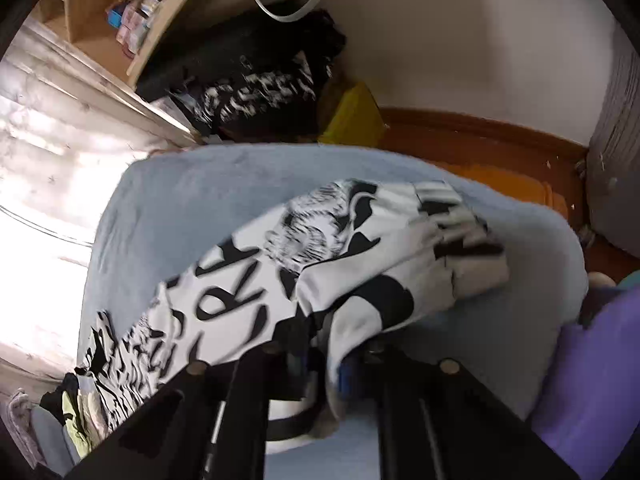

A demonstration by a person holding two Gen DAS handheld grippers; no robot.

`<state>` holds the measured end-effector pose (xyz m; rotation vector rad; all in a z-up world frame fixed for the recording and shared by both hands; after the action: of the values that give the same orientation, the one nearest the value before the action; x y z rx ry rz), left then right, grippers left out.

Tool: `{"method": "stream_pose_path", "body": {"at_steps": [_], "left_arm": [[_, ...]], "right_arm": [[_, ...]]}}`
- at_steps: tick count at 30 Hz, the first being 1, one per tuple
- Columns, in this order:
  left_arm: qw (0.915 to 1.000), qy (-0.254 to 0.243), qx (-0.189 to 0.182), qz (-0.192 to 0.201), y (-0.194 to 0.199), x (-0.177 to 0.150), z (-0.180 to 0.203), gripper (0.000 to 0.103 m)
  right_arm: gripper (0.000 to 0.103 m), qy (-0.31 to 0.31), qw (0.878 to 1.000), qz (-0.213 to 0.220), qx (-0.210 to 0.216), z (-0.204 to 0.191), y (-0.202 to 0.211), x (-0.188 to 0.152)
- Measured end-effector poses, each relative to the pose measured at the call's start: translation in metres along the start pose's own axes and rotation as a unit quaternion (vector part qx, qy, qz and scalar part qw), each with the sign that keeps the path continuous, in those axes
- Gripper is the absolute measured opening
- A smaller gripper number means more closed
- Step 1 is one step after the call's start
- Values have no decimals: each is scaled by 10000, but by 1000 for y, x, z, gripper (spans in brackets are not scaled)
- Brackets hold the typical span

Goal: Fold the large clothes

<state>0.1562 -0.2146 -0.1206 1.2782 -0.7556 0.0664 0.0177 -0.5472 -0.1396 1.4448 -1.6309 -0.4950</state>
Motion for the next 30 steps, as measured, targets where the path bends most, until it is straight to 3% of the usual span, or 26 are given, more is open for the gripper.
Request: {"method": "stream_pose_path", "body": {"at_steps": [4, 7, 11, 15, 21, 24, 26, 27, 28, 30], "left_arm": [[9990, -70, 333, 299, 21, -9, -24, 89], [9973, 60, 552, 487, 41, -21, -48, 89], [9942, 472, 786, 559, 60, -37, -86, 89], [9908, 771, 953, 572, 71, -56, -123, 89], [9875, 1053, 1050, 525, 68, -83, -162, 89], [9891, 1190, 746, 452, 62, -91, -170, 89], [9897, 1316, 401, 388, 55, -93, -173, 89], [9894, 1384, 213, 370, 51, -94, -174, 89], [9883, 1480, -37, 363, 48, -94, -175, 89], [9872, 1526, -324, 339, 41, -93, -171, 89]], "right_arm": [[8, 820, 9932, 319, 762, -62, 34, -22], [8, 1899, 9718, 409, 1335, -127, 59, -64], [8, 3382, 9176, -105, 2086, -206, 73, -156], [8, 4431, 8691, -575, 2121, -237, 57, -246], [10, 5474, 8108, -1414, 1513, -211, 11, -347], [26, 5636, 7969, -1663, 1403, -193, 11, -371], [59, 5627, 7937, -1750, 1507, -184, 19, -371], [66, 5629, 7941, -1717, 1517, -182, 22, -369], [71, 5641, 7946, -1606, 1567, -177, 30, -362], [71, 5700, 7941, -1407, 1571, -177, 41, -363]]}}
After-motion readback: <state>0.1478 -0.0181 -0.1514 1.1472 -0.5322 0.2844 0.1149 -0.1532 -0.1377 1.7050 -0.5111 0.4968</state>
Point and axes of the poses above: each gripper's, at about its wrist camera, not at the fingertips, and y roughly against the way its jaws point, z to its right, x to its top, the point moved 3 cm from there along -y, roughly the way its jaws point, and after that the axes turned 13 degrees about -y, right-handed, at the moved point
